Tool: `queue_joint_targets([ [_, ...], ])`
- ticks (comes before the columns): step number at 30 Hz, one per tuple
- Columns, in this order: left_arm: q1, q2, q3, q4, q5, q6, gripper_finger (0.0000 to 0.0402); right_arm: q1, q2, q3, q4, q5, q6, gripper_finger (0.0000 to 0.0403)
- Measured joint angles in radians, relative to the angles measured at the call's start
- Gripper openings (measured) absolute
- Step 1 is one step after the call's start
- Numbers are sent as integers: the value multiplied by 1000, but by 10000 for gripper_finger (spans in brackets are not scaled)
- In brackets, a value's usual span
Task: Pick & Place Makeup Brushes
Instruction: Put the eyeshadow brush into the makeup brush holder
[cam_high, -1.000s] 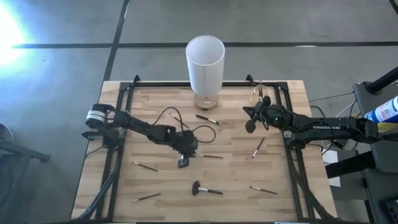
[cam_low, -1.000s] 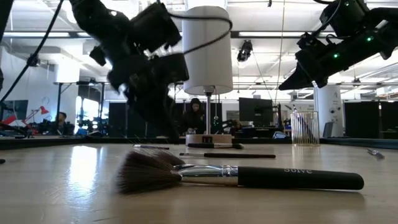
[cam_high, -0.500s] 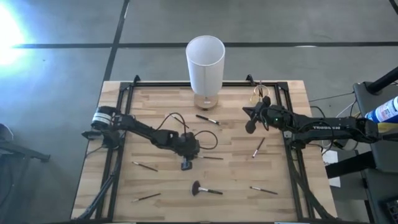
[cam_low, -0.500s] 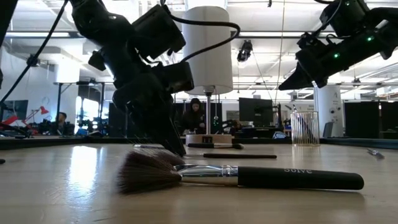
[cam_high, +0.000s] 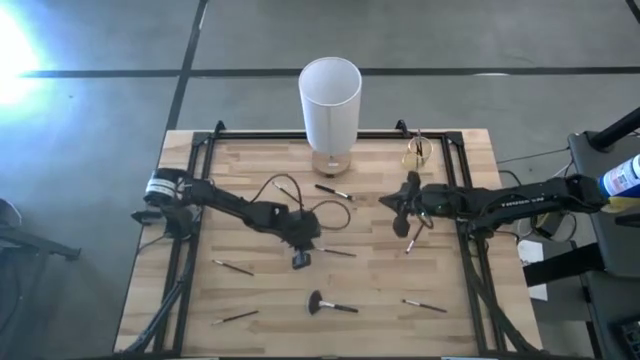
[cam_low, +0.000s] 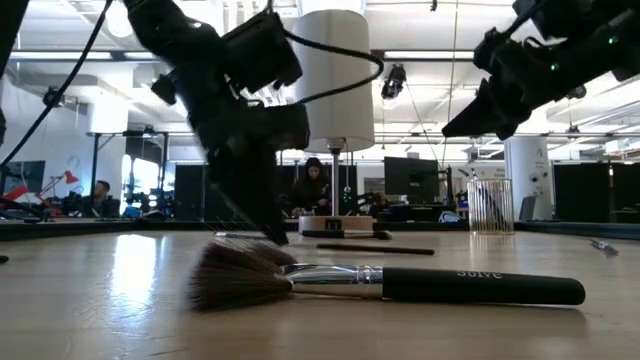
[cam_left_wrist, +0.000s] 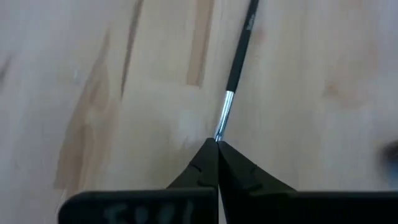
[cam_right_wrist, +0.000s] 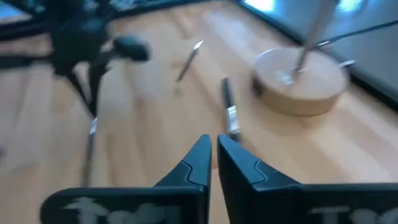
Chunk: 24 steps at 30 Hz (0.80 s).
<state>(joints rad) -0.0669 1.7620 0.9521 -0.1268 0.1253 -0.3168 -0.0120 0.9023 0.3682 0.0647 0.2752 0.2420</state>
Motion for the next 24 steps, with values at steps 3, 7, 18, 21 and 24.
queue_joint_targets([
  [3,35,-22,44,-40,61,-77,0,51,72,73,-60,0,45,49],
  [7,65,-23,74,-56,131,-132,0,112,197,174,-116,0,55,87],
  [18,123,-25,108,-43,228,-190,0,159,550,395,-114,-135,113,150],
  [21,126,-25,108,-43,229,-183,0,159,632,426,-107,-150,130,155],
  [24,126,-25,108,-41,228,-181,0,159,702,459,-105,-153,145,155],
])
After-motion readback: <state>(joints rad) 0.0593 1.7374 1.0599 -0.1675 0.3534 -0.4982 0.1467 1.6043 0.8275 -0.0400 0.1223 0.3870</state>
